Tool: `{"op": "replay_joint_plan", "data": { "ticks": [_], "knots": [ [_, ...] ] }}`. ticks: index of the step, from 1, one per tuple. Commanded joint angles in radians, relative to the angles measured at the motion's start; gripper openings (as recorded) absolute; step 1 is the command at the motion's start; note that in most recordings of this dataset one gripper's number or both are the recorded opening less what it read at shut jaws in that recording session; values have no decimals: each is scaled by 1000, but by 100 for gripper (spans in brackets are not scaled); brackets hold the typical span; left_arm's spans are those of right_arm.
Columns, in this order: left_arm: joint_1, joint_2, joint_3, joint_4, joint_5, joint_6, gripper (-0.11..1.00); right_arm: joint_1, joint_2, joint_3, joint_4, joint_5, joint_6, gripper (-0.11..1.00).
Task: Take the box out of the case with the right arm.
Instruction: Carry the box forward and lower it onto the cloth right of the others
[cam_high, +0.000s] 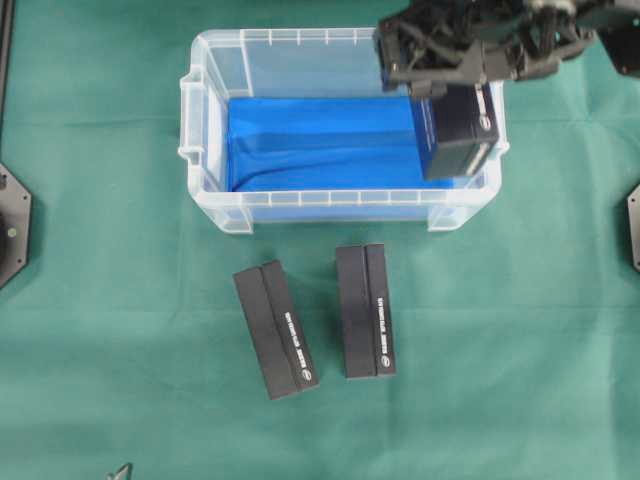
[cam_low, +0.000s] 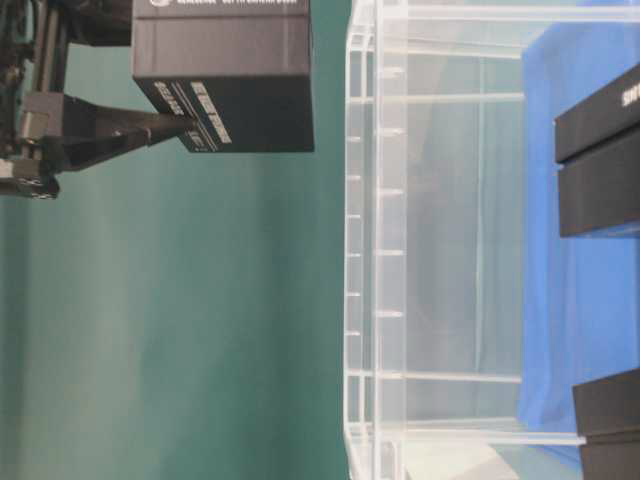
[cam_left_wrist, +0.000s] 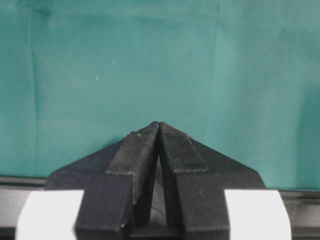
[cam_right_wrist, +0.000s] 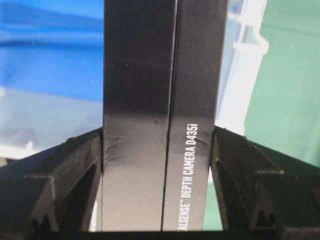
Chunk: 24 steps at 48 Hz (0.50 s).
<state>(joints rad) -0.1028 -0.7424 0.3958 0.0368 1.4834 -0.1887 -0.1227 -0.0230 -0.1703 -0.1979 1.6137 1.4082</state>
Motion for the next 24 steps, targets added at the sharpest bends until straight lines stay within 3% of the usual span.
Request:
{"op": "replay_joint_plan", "data": {
  "ticks": [1, 24],
  "knots": [
    [3, 2, -18, 3, -2, -2, 0, 41, -38, -21, -5, 18, 18, 65],
    [3, 2, -17, 3, 0, 0, 0, 321, -38, -5, -5, 72, 265, 65]
  ]
}}
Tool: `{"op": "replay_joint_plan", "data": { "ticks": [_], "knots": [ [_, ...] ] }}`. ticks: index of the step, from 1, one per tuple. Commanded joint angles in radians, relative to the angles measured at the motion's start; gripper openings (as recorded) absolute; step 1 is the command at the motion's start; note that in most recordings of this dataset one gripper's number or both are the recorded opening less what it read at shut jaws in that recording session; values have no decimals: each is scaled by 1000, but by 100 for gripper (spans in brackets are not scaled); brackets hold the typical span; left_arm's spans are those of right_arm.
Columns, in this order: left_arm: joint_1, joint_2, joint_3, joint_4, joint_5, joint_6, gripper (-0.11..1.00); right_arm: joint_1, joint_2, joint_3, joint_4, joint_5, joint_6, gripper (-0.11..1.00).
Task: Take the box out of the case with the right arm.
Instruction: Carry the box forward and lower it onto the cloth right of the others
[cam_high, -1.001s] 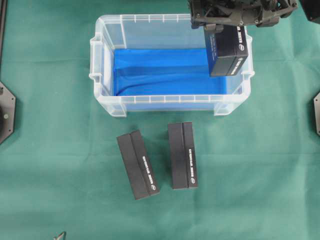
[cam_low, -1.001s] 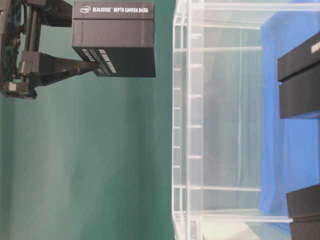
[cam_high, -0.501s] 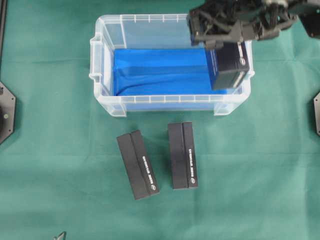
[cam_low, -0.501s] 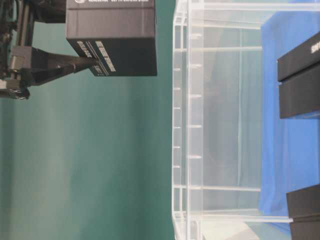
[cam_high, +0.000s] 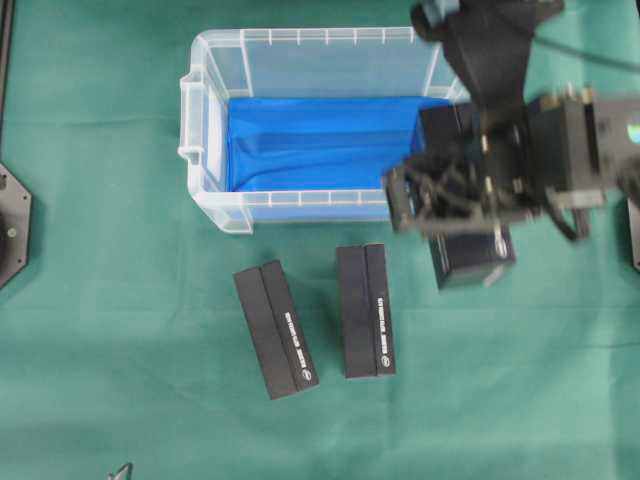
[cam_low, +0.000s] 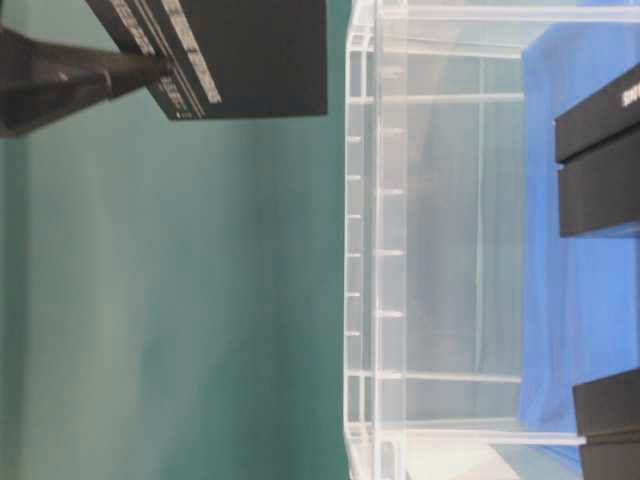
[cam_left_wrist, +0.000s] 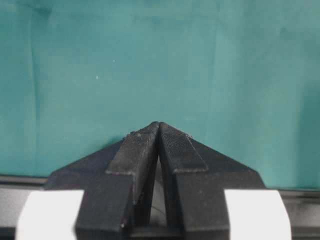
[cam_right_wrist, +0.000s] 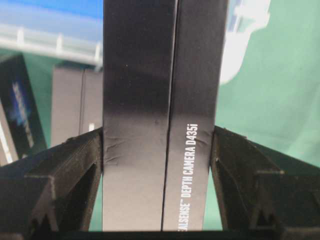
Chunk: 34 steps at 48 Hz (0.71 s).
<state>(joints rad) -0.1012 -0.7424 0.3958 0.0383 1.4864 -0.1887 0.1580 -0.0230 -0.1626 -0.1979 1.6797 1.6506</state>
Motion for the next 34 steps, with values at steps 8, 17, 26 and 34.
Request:
{"op": "replay_joint_plan", "data": {
  "ticks": [8, 17, 26, 34],
  "knots": [
    [0, 2, -17, 2, -3, 0, 0, 144, -38, -12, -2, 6, 132, 65],
    [2, 2, -17, 2, -3, -2, 0, 230, -37, -12, 2, 8, 222, 65],
    [0, 2, -17, 2, -3, -2, 0, 247, -35, -11, -5, 17, 245, 65],
    [2, 2, -17, 2, -3, -2, 0, 247, -35, -11, -11, 37, 245, 65]
  ]
}}
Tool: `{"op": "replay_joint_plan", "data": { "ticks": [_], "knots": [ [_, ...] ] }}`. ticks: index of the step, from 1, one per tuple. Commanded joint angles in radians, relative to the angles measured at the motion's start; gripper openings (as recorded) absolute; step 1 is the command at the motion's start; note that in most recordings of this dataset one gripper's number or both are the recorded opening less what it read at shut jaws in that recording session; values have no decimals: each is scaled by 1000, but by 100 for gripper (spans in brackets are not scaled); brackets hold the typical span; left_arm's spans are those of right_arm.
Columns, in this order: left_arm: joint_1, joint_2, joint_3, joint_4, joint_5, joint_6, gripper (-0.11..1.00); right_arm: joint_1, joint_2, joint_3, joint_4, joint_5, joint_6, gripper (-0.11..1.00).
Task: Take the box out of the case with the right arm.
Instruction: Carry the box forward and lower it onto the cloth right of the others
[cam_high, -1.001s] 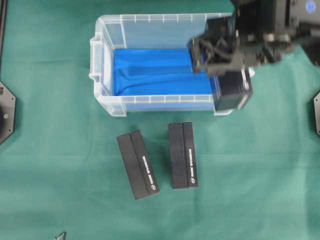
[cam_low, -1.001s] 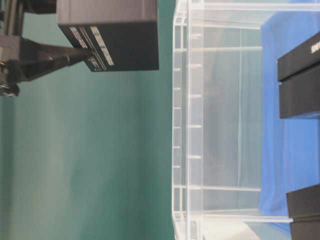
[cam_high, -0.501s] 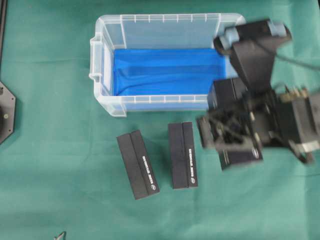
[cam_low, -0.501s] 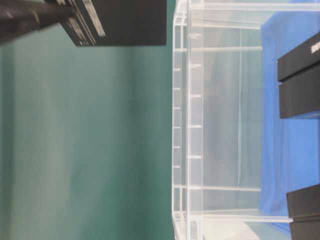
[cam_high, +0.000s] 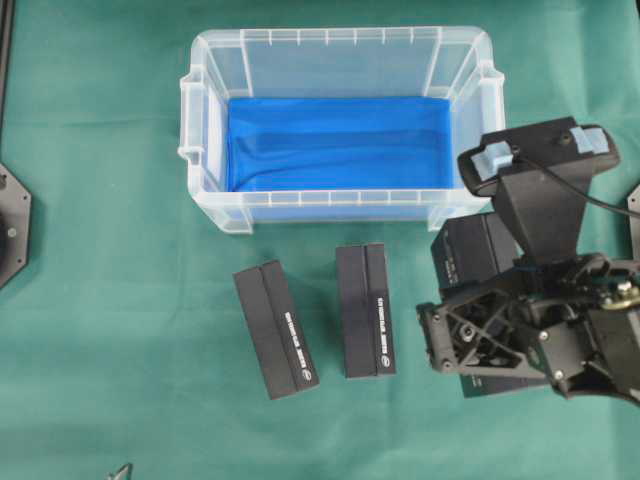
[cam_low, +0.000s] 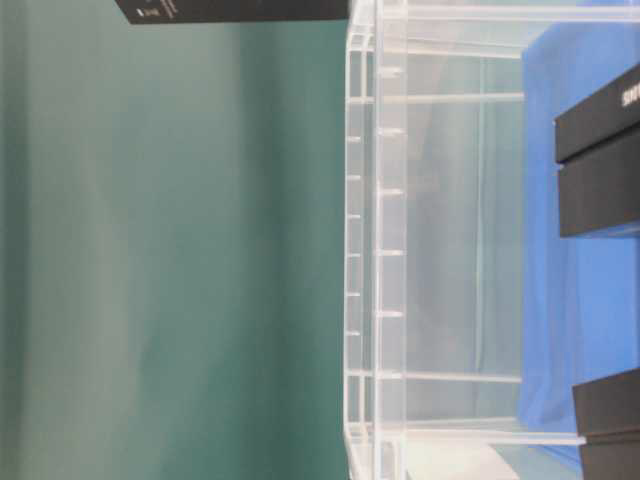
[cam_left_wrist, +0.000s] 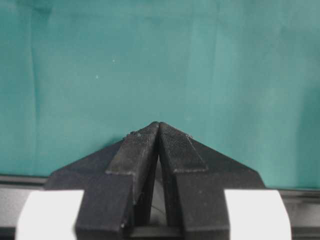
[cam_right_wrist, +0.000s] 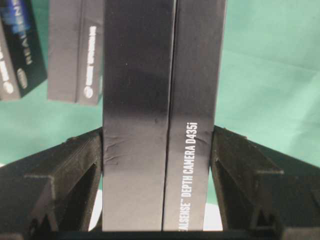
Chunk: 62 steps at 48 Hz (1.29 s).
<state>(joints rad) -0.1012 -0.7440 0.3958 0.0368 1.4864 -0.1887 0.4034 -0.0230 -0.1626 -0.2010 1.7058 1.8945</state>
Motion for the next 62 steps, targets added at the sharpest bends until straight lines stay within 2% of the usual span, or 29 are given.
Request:
{"op": "replay_joint_plan", "data": {
  "ticks": [1, 13, 24, 38, 52, 62],
  "knots": [
    [2, 3, -17, 3, -2, -2, 0, 2, -35, -11, -8, 11, 2, 65],
    [2, 3, -17, 3, -3, -2, 0, 0, -35, 12, -9, 3, 6, 65],
    [0, 3, -17, 3, -3, -2, 0, -6, -35, 89, -8, -71, 17, 65],
    [2, 3, -15, 3, -3, -2, 0, -15, -35, 284, -2, -229, 91, 65],
    [2, 3, -12, 3, -5, -2, 0, -18, -21, 491, 5, -468, 164, 65],
    [2, 5, -12, 3, -5, -3, 0, -32, -6, 560, 6, -600, 181, 65]
  ]
}}
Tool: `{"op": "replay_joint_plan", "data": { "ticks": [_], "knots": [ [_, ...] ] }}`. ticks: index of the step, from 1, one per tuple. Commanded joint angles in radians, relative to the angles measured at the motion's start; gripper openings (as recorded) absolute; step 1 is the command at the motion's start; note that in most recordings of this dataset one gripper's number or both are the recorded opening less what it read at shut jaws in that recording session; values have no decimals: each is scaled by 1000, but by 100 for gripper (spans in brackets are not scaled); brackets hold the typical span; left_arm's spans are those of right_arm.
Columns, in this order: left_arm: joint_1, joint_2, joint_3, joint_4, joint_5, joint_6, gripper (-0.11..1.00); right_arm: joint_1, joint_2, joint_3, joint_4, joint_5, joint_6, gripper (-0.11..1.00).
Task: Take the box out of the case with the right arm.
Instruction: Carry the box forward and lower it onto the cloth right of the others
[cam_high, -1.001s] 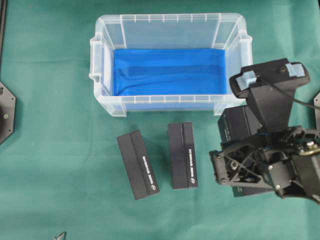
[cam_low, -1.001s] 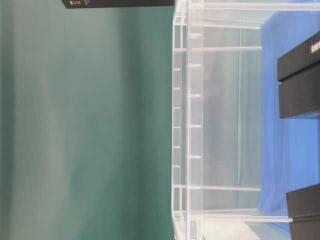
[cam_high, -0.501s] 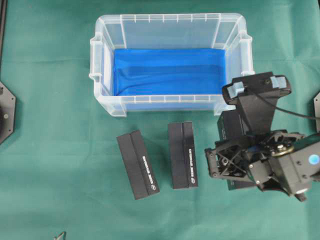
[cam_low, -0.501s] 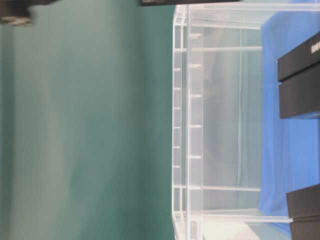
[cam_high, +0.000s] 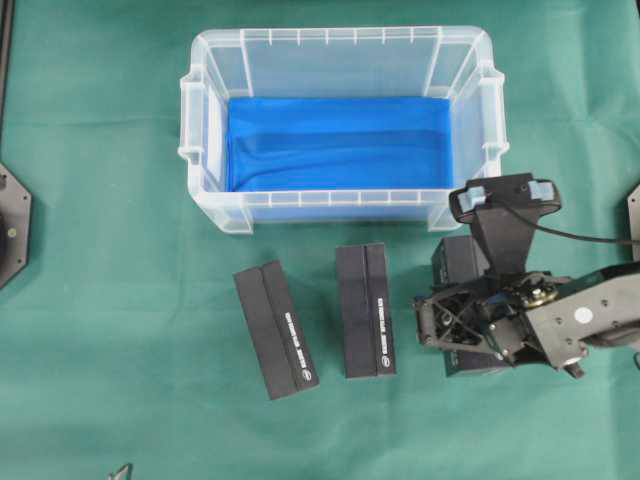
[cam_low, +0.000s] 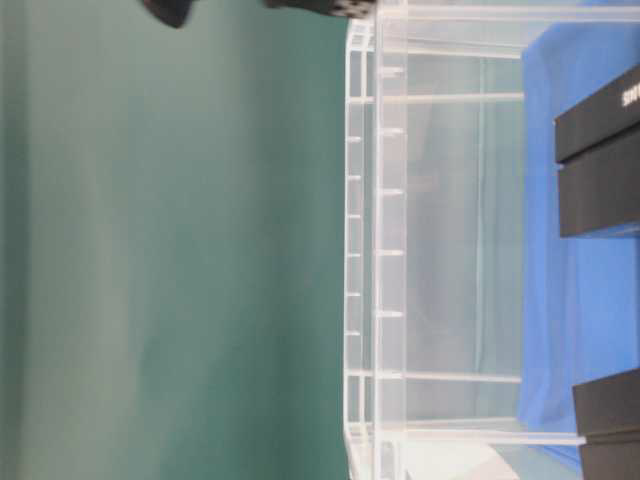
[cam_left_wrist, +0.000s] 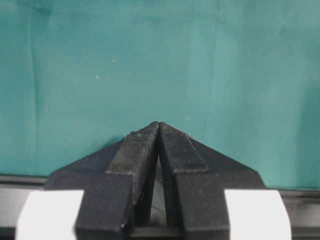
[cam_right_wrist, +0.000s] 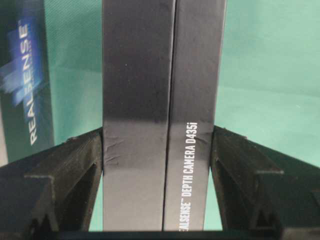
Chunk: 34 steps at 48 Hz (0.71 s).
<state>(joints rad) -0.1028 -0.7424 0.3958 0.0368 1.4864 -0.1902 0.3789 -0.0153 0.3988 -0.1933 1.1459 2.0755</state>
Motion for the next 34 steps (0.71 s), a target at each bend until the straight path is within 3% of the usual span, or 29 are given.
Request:
{"op": "replay_joint_plan", "data": {
  "ticks": [1, 34],
  "knots": [
    [3, 2, -12, 3, -5, -2, 0, -8, -14, 2, -2, -43, 0, 65],
    [3, 2, -11, 3, -5, 0, 0, -9, -28, 23, 34, -58, 0, 65]
  ]
}}
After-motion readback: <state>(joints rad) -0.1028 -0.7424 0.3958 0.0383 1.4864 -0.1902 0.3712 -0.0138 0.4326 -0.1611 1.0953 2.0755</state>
